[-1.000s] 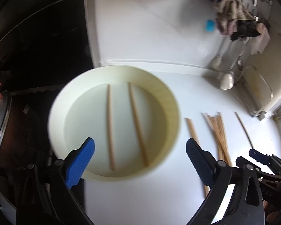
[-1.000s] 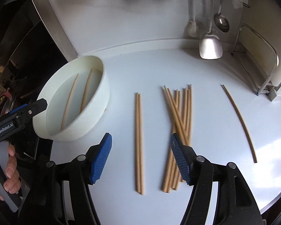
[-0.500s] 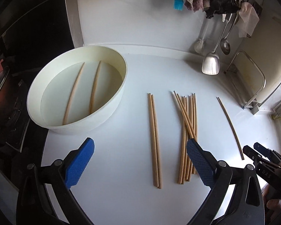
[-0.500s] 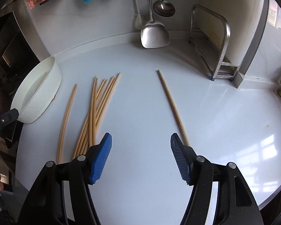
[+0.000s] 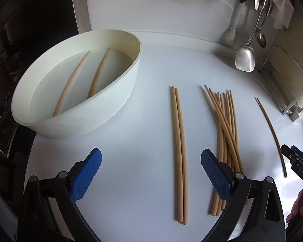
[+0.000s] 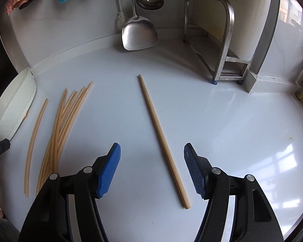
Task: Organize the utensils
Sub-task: 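Move both open tools back over the remaining chopsticks on the counter, then close the right tool on a chopstick while the left tool grasps another chopstick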
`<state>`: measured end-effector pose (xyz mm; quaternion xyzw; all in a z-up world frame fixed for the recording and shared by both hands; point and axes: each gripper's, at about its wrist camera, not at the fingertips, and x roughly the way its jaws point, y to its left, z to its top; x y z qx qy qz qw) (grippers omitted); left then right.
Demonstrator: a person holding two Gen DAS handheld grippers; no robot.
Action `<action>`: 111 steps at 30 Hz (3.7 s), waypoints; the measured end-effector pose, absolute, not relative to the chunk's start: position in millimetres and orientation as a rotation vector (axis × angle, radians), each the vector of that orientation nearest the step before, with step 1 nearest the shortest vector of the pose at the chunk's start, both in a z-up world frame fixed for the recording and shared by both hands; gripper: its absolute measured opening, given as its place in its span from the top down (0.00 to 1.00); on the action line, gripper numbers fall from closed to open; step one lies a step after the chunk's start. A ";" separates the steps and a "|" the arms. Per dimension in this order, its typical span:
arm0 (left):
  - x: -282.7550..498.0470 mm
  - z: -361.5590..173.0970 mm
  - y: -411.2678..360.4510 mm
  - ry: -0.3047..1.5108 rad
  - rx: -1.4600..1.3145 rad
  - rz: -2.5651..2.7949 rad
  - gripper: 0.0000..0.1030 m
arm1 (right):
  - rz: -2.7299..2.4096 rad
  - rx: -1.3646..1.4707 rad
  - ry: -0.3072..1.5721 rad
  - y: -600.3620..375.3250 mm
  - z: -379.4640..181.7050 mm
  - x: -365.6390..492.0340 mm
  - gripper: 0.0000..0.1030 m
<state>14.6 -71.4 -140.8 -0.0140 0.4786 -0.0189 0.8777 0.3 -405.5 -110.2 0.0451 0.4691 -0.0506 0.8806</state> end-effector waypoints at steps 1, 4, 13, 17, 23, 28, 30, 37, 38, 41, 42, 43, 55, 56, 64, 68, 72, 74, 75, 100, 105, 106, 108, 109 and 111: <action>16.5 -145.8 -70.4 1.004 -0.033 -0.034 0.06 | -0.109 0.088 0.970 -406.0 -112.4 2.5 0.39; 21.3 -158.2 -65.7 1.014 -0.051 -0.006 0.06 | -0.118 0.073 0.970 -408.8 -118.7 9.2 0.39; 27.9 -174.6 -58.7 1.048 -0.072 0.018 0.06 | -0.126 0.070 0.966 -411.1 -119.4 13.9 0.39; 28.6 -181.6 -64.1 1.067 -0.067 0.013 0.06 | -0.132 0.075 0.968 -412.0 -120.9 14.0 0.39; 32.3 -189.2 -66.5 1.092 -0.036 0.026 0.06 | -0.136 0.082 0.969 -415.1 -121.6 15.0 0.39; 31.3 -182.4 -67.3 1.075 -0.073 0.010 0.06 | -0.141 0.090 0.966 -418.3 -121.4 14.9 0.39; 31.9 -181.8 -70.2 1.076 -0.065 0.005 0.06 | -0.144 0.090 0.965 -419.0 -121.5 14.4 0.39; 30.8 -187.4 -75.5 1.087 -0.016 0.020 0.06 | -0.151 0.094 0.960 -422.3 -119.7 13.4 0.39; 30.8 -188.6 -74.7 1.090 -0.014 0.025 0.06 | -0.153 0.094 0.960 -422.6 -120.0 13.2 0.39; 30.9 -189.7 -73.4 1.085 -0.015 0.030 0.06 | -0.160 0.090 0.960 -422.7 -120.9 12.9 0.39; 31.5 -189.8 -73.7 1.084 -0.015 0.030 0.06 | -0.163 0.087 0.961 -422.8 -121.6 12.7 0.39; 32.1 -190.0 -74.6 1.082 -0.015 0.030 0.06 | -0.164 0.085 0.963 -423.1 -122.4 12.6 0.39; 40.0 -189.7 -77.0 1.080 -0.006 0.026 0.05 | -0.150 0.015 0.973 -424.5 -130.2 19.8 0.39; 40.3 -189.6 -77.4 1.080 -0.007 0.029 0.05 | -0.150 0.012 0.975 -424.2 -131.1 20.2 0.39; 40.8 -188.6 -83.8 1.066 0.021 0.041 0.06 | -0.134 -0.024 0.987 -421.7 -135.9 17.4 0.40; 39.5 -189.4 -84.5 1.055 0.010 0.042 0.07 | -0.104 -0.015 0.990 -420.4 -136.0 16.6 0.53; 34.2 -189.0 -87.2 1.048 -0.002 0.026 0.12 | -0.080 -0.025 0.985 -412.3 -135.8 12.9 0.67; 32.7 -187.0 -91.6 1.042 0.006 0.010 0.22 | -0.064 -0.050 0.984 -404.7 -135.4 11.8 0.84; 31.8 -185.9 -93.8 1.041 0.010 0.002 0.25 | -0.058 -0.066 0.985 -400.6 -135.6 11.6 0.88; 8.4 -126.7 -111.4 1.105 -0.015 -0.110 0.93 | 0.059 0.126 0.995 -394.8 -98.8 -1.9 0.94; 2.3 -89.3 -101.7 1.068 -0.045 -0.103 0.93 | 0.122 0.115 0.983 -372.2 -70.1 -4.5 0.94; 2.2 -82.6 -98.4 1.060 -0.052 -0.101 0.93 | 0.139 0.113 0.981 -365.6 -63.5 -4.4 0.94; 2.7 -69.7 -88.8 1.050 -0.067 -0.095 0.93 | 0.171 0.115 0.971 -350.3 -49.6 -3.2 0.94; 3.2 -63.8 -82.9 1.044 -0.074 -0.092 0.93 | 0.188 0.121 0.967 -342.7 -43.4 -1.7 0.94; 3.6 -52.9 -68.5 1.025 -0.091 -0.090 0.93 | 0.216 0.117 0.947 -324.0 -31.0 1.3 0.94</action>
